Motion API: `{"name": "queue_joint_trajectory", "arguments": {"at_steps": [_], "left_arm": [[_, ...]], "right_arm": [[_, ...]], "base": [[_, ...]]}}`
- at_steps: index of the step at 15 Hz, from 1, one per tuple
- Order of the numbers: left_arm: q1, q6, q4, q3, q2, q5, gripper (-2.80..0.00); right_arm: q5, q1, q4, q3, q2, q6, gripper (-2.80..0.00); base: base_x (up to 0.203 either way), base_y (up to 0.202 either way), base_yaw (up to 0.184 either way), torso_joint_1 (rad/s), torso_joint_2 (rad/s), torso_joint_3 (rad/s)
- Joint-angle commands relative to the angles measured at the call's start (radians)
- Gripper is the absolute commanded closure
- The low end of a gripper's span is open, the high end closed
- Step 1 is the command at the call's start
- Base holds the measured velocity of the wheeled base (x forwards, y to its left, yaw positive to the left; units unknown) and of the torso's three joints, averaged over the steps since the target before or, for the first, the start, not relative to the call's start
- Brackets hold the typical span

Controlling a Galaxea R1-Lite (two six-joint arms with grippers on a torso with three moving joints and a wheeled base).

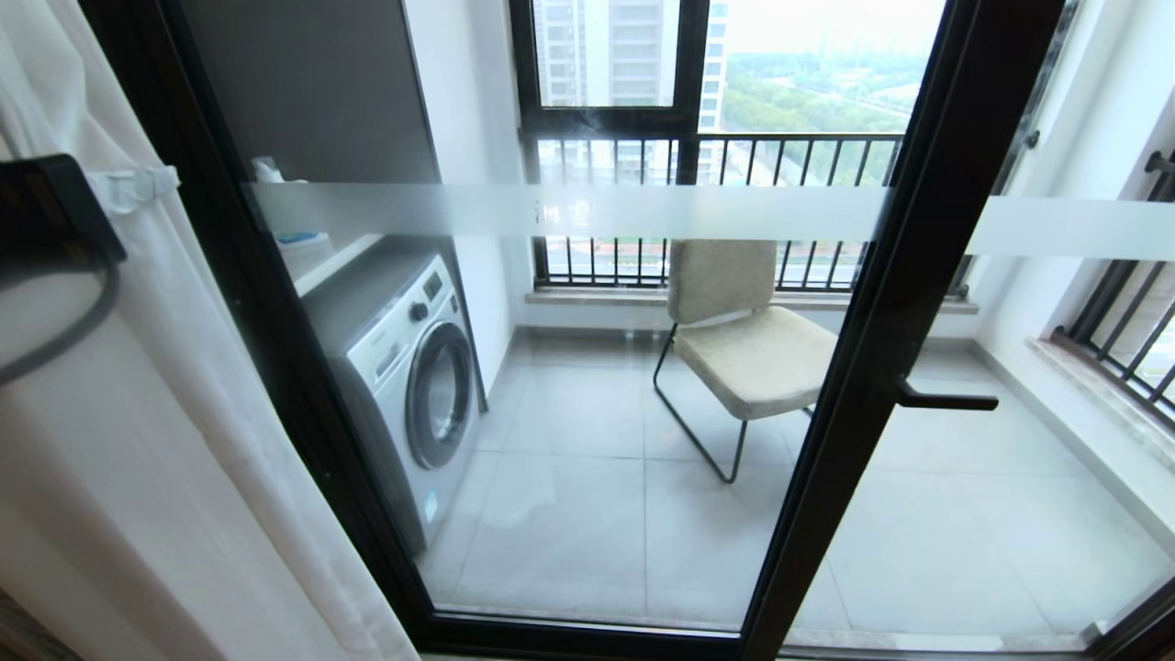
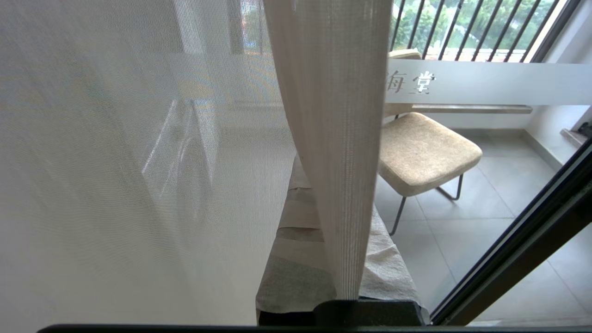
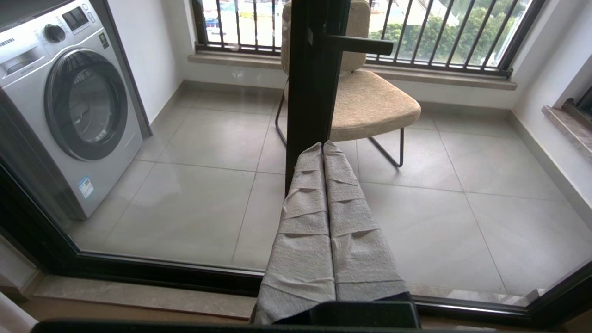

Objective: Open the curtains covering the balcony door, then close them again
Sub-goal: Close the inner curtains on both sides

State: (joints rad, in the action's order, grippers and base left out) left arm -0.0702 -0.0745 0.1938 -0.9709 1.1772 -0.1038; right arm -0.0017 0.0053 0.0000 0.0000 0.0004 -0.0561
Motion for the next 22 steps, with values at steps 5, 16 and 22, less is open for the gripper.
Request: {"name": "queue_joint_trajectory", "arguments": {"at_steps": [5, 16, 22], "left_arm": [[-0.002, 0.001, 0.003, -0.002, -0.001, -0.001, 0.00], [-0.002, -0.001, 0.010, 0.000, 0.005, -0.001, 0.00], [-0.011, -0.001, 0.015, 0.008, 0.004, -0.001, 0.00]], "right_arm": [[0.000, 0.001, 0.000, 0.000, 0.000, -0.001, 0.00], [0.000, 0.001, 0.000, 0.000, 0.000, -0.001, 0.00], [0.000, 0.001, 0.000, 0.000, 0.000, -0.001, 0.00]], "base": [[0.000, -0.192, 0.003, 0.005, 0.00, 0.003], [0.000, -0.193, 0.002, 0.002, 0.00, 0.002], [0.000, -0.191, 0.003, 0.002, 0.00, 0.002]]}}
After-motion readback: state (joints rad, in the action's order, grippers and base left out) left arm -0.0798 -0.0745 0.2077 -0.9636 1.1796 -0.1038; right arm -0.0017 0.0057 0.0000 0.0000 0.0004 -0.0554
